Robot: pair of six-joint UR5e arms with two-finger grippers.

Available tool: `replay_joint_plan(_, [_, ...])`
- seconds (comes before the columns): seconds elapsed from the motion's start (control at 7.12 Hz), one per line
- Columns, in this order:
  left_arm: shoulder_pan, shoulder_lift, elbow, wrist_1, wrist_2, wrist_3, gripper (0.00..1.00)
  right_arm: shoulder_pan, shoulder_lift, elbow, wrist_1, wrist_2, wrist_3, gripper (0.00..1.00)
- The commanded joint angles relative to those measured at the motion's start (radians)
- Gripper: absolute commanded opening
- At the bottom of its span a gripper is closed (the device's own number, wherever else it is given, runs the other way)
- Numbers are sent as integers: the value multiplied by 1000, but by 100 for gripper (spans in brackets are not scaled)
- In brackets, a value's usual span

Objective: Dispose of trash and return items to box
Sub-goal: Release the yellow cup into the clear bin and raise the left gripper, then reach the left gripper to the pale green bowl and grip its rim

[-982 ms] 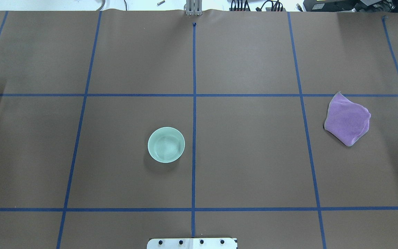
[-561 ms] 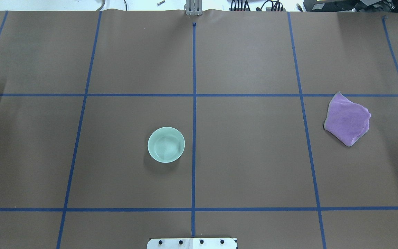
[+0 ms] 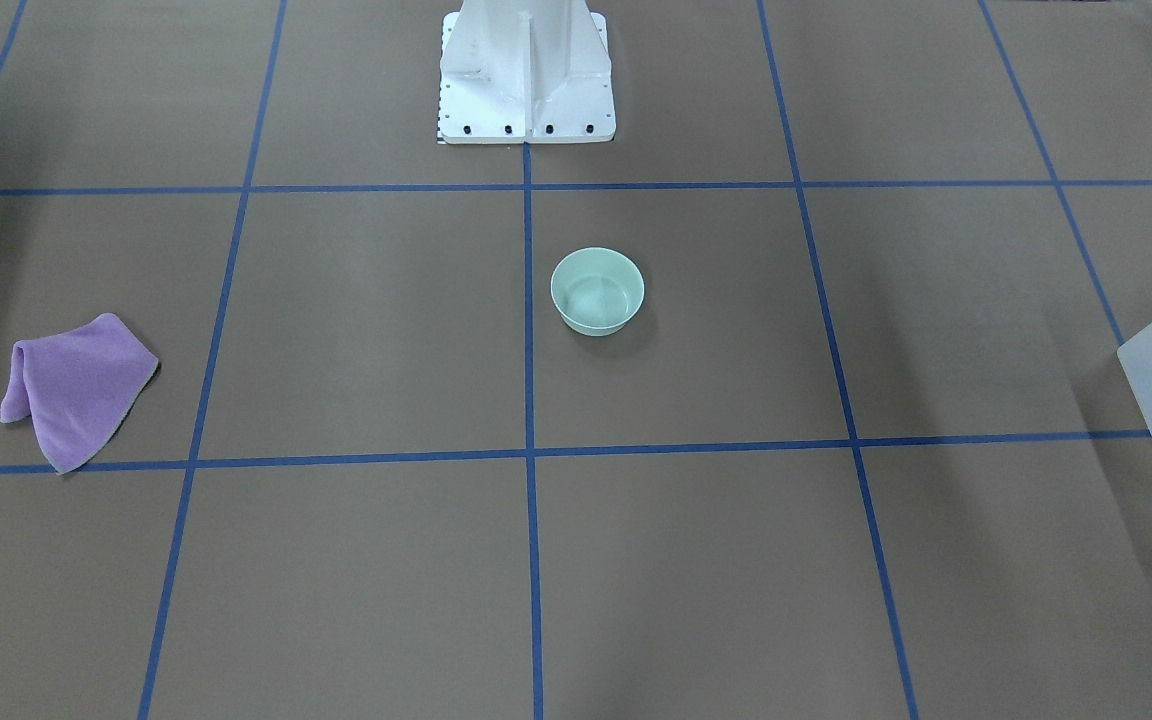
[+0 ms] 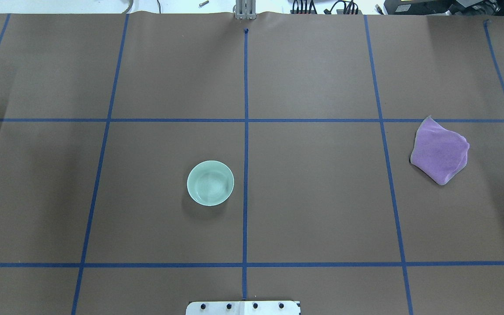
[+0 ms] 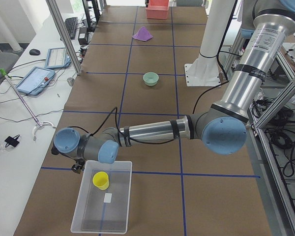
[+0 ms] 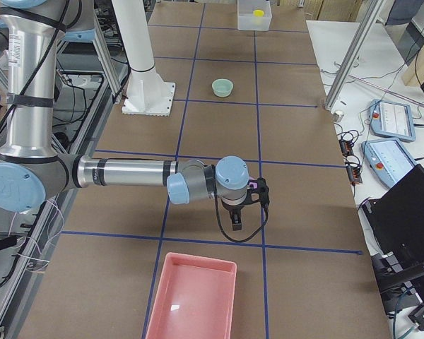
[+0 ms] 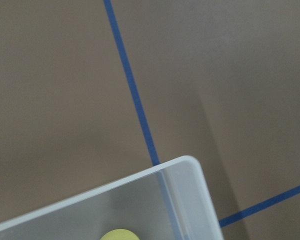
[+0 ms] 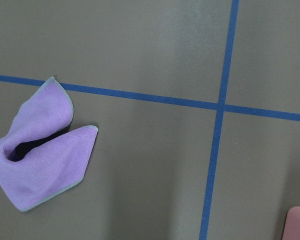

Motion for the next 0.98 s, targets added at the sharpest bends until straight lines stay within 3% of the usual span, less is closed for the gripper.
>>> replay_joint_plan(0.0, [109,143,-483,217,99,-304,99,-4,0,0,1,1,1,100])
replay_joint_plan(0.14, [282,165,-656,216,122,-597,99,-5,0,0,1,0,1,100])
replay_joint_plan(0.28, [458,162,-781,216,211,-857,98,-7,0,0,1,0,1,100])
replay_joint_plan(0.42, [600,135,-837,222,267,-1025,98,-8,0,0,1,0,1,100])
replay_joint_plan(0.7, [911,23,-827,222,458,-1312,98,-8,-1,0,21,0,1,100])
replay_joint_plan(0.84, [994,-19,-807,221,503,-1386,98,-13,-2,-2,21,-3,1,100])
